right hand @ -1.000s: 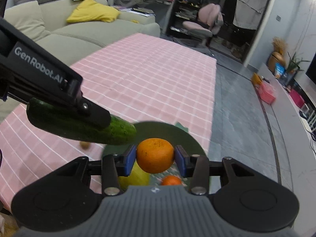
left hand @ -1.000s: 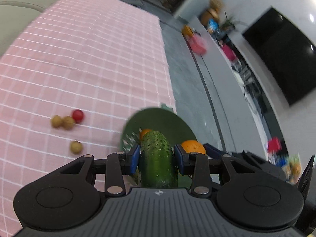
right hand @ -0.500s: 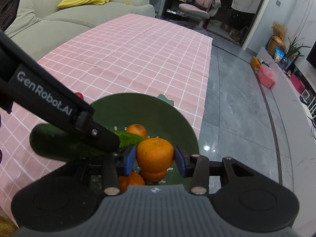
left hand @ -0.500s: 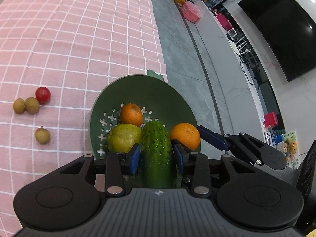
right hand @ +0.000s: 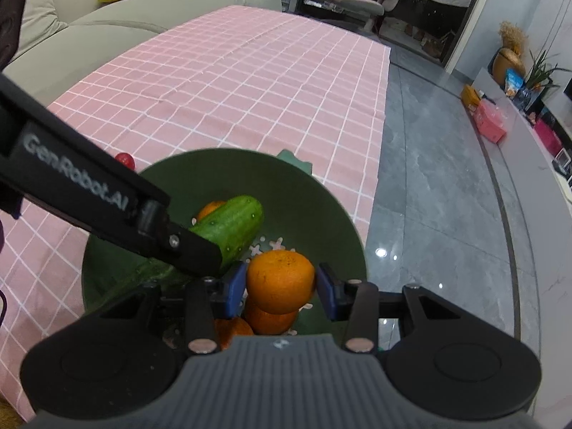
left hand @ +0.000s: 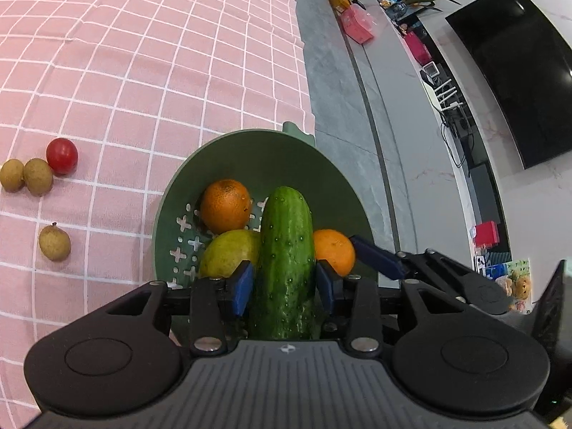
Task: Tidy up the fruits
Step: 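Lower the cucumber and orange into the green colander and open both tools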
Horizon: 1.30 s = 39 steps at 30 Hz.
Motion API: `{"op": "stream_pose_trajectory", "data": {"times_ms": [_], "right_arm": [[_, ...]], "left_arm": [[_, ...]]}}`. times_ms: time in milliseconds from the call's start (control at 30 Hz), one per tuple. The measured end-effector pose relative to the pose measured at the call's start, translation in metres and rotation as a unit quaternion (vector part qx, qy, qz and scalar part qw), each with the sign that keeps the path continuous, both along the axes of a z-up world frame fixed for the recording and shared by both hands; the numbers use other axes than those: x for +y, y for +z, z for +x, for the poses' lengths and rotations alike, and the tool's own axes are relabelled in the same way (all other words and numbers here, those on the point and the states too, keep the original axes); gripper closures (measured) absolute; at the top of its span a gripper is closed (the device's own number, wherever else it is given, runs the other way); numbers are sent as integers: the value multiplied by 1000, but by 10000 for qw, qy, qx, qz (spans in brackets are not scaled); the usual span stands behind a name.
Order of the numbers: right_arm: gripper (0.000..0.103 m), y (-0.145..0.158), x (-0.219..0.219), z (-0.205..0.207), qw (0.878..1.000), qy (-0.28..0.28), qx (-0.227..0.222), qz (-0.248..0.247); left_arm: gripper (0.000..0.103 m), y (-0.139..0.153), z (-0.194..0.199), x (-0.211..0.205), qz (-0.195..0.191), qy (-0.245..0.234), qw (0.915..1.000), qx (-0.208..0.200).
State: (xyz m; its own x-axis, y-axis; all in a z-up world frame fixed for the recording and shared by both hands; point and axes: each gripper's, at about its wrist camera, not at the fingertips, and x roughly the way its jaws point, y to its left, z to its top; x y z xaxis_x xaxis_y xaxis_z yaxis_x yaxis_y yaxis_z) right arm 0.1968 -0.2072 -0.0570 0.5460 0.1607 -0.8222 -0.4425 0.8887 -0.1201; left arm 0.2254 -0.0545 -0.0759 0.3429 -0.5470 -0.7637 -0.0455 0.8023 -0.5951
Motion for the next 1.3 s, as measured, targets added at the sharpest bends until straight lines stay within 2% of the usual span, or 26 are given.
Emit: {"op": "stream_pose_trajectory", "data": {"times_ms": [33,100,167,300,600,733,1000,1067,1233,1300], "right_arm": [[63,-2,0,2,10000,0,56,9],[63,-5,-1,5,9997,-43,179,154],[62,-6,-4,9,9990,-108,309,306],[62,-7,-3,9,9988,-129,375,300],[61,-6,-2,8,9984,-286,438,236],[51,-2,1,5,9990,-270,331,86],[48,13,2,-7,9996,-268,70,-3],[43,20,3,-11,9996,-266,-56,-9],[41,39,6,-26,9985,-410,-206,308],[41,42,8,-30,9969,-457,-52,636]], "left_arm": [[57,0,0,0,-1,3,10000,14],[45,0,1,1,119,58,9999,-2],[38,2,0,3,217,112,9997,-40],[32,4,-1,5,178,113,9998,-32],[29,14,-11,15,390,168,9990,-125],[29,20,-17,27,387,234,9988,-209],[29,35,-31,47,425,386,9974,-436],[29,40,-35,53,457,430,9967,-506],[29,47,-47,66,555,557,9952,-584],[29,48,-51,72,595,642,9946,-564]]}}
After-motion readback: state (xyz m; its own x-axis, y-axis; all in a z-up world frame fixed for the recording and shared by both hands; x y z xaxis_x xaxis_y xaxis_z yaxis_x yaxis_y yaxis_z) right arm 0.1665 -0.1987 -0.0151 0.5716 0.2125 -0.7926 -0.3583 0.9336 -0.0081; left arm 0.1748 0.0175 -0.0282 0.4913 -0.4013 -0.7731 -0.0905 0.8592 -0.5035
